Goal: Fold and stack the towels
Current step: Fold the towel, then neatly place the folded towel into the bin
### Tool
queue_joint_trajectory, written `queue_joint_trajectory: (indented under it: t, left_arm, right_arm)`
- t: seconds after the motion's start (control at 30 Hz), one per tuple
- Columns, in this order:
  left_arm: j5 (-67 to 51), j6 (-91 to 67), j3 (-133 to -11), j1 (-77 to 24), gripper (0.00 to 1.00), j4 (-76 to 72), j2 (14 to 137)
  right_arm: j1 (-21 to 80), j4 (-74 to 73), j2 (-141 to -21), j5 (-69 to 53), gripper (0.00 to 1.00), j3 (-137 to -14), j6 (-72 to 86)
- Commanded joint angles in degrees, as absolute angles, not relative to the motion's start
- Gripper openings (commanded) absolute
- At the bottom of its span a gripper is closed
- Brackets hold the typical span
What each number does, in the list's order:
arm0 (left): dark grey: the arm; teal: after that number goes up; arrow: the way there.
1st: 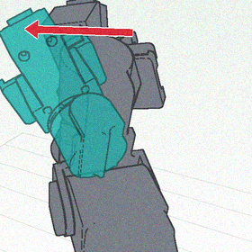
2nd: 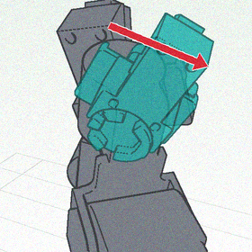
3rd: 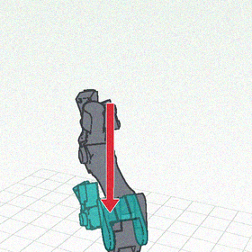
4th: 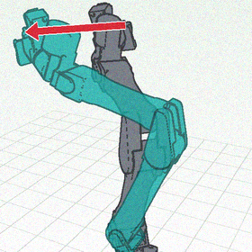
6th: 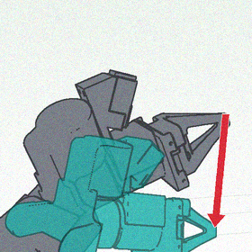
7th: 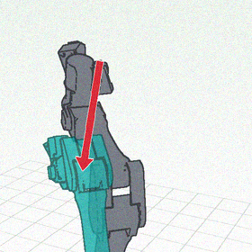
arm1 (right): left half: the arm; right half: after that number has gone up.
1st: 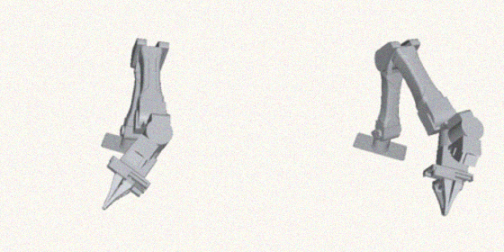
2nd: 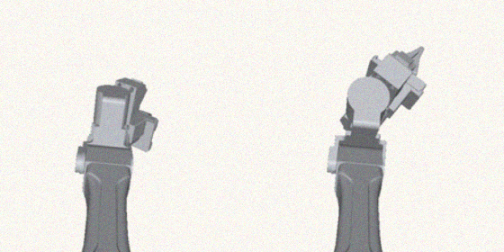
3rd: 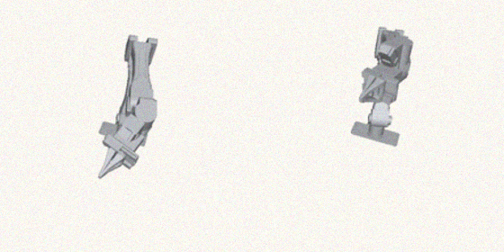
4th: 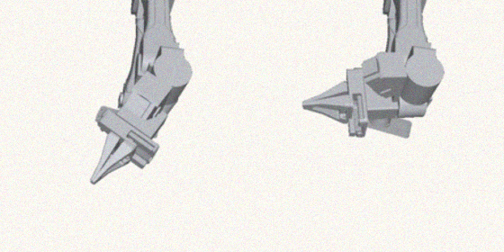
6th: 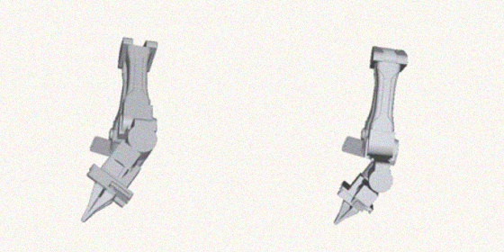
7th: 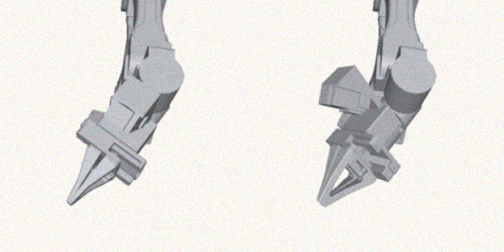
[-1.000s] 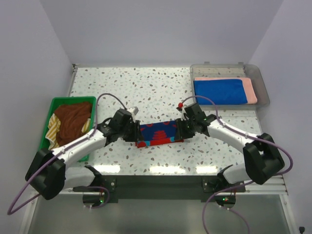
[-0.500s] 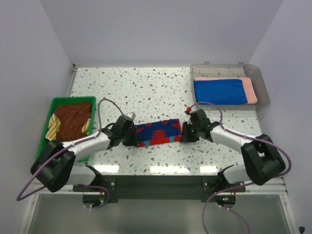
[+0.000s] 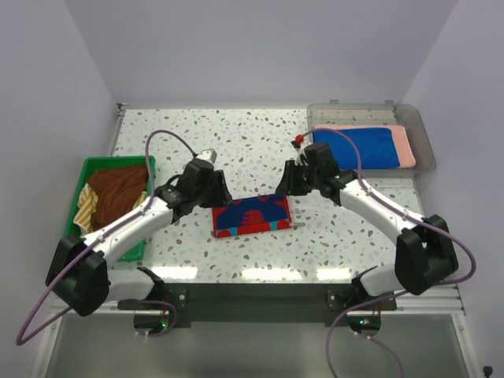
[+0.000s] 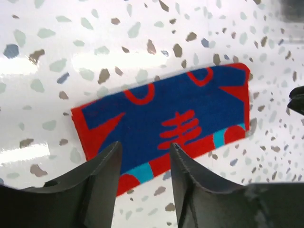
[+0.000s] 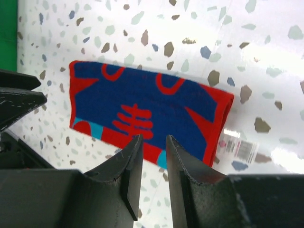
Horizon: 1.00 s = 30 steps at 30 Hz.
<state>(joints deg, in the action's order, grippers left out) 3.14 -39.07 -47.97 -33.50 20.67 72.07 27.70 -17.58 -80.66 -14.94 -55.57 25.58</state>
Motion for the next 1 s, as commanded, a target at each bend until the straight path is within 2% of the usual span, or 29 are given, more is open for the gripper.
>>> queue_joint_trajectory:
  t: [0.0, 0.1, 0.23, 0.43, 0.57, 0.63, 0.73, 0.87, 0.9, 0.97]
  left_arm:
    - [4.0, -35.7, -49.9, -30.9, 0.48, 17.9, 77.2]
    - [3.9, -34.5, -49.7, -29.4, 0.40, 14.9, 83.4]
    - [3.8, -34.5, -48.6, -27.6, 0.34, 13.4, 90.0]
    - [4.4, -33.0, -48.2, -24.7, 0.32, 10.5, 96.8]
    - [6.2, -29.5, -52.6, -22.8, 0.35, 11.6, 99.9]
    - [6.3, -27.9, -56.9, -22.5, 0.41, 12.5, 101.6]
    - [4.9, -22.7, -62.6, -22.5, 0.53, 14.7, 102.0]
    - [5.8, -18.2, -66.7, -24.6, 0.68, 17.0, 98.0]
    - [6.8, -17.7, -67.0, -25.7, 0.78, 17.5, 95.7]
    - [10.3, -16.0, -67.7, -29.7, 0.87, 19.3, 93.6]
  right_arm:
    - [27.4, -13.3, -87.3, -16.0, 0.29, -58.5, 24.6]
    - [27.0, -10.0, -92.8, -16.0, 0.28, -59.8, 24.5]
    - [26.5, -6.8, -99.0, -15.0, 0.27, -59.1, 25.7]
    - [25.2, -1.9, -104.0, -12.5, 0.26, -54.2, 28.1]
    - [25.2, -1.5, -104.8, -12.4, 0.27, -53.8, 29.4]
    - [25.2, -2.9, -103.9, -12.7, 0.29, -55.0, 29.9]
    - [25.2, -8.6, -100.6, -11.0, 0.36, -59.0, 28.7]
    - [24.9, -17.5, -95.1, -6.3, 0.62, -64.9, 25.2]
    - [24.4, -19.8, -92.7, -5.2, 0.65, -65.1, 24.6]
    - [23.2, -23.7, -90.6, -2.9, 0.77, -65.0, 24.3]
